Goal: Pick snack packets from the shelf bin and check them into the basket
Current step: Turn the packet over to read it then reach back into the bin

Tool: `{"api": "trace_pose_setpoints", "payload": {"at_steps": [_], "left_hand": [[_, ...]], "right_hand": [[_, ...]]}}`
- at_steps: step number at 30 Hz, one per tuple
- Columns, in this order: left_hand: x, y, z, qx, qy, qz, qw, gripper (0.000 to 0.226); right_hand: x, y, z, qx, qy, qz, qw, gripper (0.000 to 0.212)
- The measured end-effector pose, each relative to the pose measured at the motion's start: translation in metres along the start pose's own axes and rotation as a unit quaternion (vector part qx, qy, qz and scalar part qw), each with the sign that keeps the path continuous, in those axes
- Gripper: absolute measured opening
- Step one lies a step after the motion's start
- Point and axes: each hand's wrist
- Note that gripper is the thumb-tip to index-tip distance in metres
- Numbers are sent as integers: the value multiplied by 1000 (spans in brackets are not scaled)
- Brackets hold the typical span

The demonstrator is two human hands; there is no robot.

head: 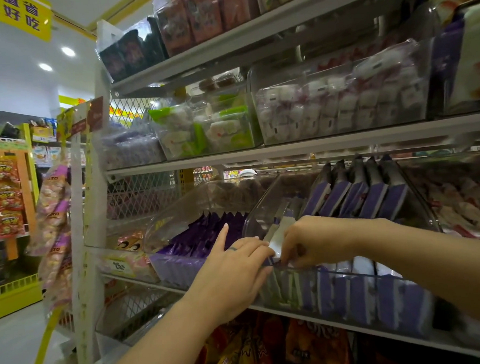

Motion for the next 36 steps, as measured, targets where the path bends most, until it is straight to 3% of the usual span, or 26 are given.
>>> {"api": "trace_pose_setpoints", "payload": {"at_steps": [6,11,18,24,28,33,36], "left_hand": [[8,-8,0,17,-10,8,1000,34],[16,-10,-2,-8,-45,31,998,26],[22,-10,1,-16,-52,34,998,31],[22,-16,2,-29,-41,47,998,22],[15,-19,-7,-38,-29,79,996,22],[13,-20,-18,-224,-48,34,973,15],[12,-29,-22,-444,-65,-14,894,30]], "right_hand": [[8,-13,3,-20,20,91,995,23],[17,-9,8,-66,33,97,992,25],[4,-2,2,-22,40,14,999,28],[1,4,-6,2,65,-41,997,13],[0,-10,-5,93,82,-140,982,15],[-13,-26,9,209,51,-213,953,13],[-25,-32,21,305,14,-278,911,16]]}}
Point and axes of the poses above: each hand's wrist, its own x-axis towards the middle knuckle, its own y-axis out of the palm, z = x × y, and after that the axes turned 15 degrees about z, right-handed
